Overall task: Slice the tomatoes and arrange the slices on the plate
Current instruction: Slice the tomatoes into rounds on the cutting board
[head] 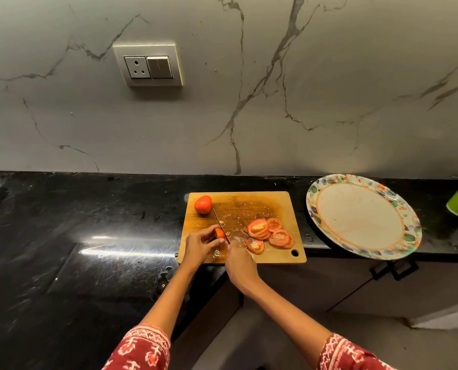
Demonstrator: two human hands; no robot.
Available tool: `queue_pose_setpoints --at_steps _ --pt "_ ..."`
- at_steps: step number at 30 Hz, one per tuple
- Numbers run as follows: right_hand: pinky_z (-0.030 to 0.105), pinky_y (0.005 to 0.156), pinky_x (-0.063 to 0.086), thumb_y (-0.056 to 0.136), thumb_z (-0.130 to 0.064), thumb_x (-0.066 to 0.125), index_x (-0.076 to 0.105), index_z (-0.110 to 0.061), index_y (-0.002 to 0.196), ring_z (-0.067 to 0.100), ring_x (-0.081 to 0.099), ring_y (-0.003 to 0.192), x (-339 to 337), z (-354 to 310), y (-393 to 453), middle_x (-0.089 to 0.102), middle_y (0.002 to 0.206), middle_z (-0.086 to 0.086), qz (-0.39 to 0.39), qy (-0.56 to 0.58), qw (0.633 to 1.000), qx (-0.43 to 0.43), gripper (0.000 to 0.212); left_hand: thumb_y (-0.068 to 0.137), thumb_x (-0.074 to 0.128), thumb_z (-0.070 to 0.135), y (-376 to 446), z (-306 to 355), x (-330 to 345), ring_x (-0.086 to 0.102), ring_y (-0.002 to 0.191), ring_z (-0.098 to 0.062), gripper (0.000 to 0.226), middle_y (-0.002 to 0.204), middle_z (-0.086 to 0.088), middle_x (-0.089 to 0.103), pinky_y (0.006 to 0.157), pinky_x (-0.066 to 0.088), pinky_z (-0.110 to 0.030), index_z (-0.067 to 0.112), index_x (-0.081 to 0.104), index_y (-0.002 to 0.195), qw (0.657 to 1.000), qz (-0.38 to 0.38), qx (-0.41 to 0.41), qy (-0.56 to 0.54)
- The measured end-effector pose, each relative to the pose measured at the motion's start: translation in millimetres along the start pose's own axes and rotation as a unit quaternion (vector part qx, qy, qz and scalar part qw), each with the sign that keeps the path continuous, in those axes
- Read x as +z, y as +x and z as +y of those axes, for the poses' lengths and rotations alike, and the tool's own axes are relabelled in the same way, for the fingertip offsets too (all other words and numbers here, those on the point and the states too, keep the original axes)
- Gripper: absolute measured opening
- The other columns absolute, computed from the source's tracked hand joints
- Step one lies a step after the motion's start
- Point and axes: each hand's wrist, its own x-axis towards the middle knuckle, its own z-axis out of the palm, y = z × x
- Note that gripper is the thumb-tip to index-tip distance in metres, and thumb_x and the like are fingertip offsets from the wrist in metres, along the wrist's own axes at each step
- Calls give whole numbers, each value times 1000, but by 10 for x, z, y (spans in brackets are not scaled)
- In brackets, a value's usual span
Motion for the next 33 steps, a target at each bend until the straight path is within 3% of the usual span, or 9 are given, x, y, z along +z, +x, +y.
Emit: queue_pose_setpoints --at_steps 3,10,18,23,30,33 --pt "40 81 45 98 -8 30 41 -8 122 33 58 107 54 109 -144 61 113 14 -13 -17 1000 4 26 74 70 -5 13 -6 0 52 107 -11 49 111 0 56 77 42 1 -5 54 120 1000 9 -3 -4" --pt "39 81 46 97 -5 34 43 -5 122 33 59 106 58 -37 18 61 114 17 -11 -19 1000 1 27 74 69 -8 11 -60 -32 56 105 -15 50 114 -9 59 82 46 -5 -6 54 121 1000 5 -10 -27" --pt "39 82 47 98 -5 30 40 -7 122 31 60 106 109 184 -174 61 113 14 -9 -65 998 -12 26 73 70 -5 29 -61 -53 56 106 -12 50 112 -4 60 82 46 -6 -4 55 121 999 -2 -14 -34" --pt "39 83 45 97 -2 29 41 -3 125 34 58 109 59 -14 13 59 117 18 -16 -48 999 -9 31 72 70 -7 -4 -71 -55 58 105 -14 50 111 -7 62 86 48 -11 -2 57 119 999 -8 -7 -32" --pt "40 83 45 97 -3 29 41 -5 122 33 57 109 113 169 -183 59 117 16 -29 -77 997 -8 29 72 70 -8 -35 -87 -65 56 105 -13 50 110 -4 59 82 46 -6 -5 55 119 999 18 -12 -35" --pt "40 81 45 96 -3 32 42 -4 122 34 57 108 91 104 -104 60 115 17 -32 -73 997 -2 28 71 71 -7 -42 -76 -59 57 104 -12 50 107 -2 60 86 47 -11 -3 56 119 999 9 -13 -31"
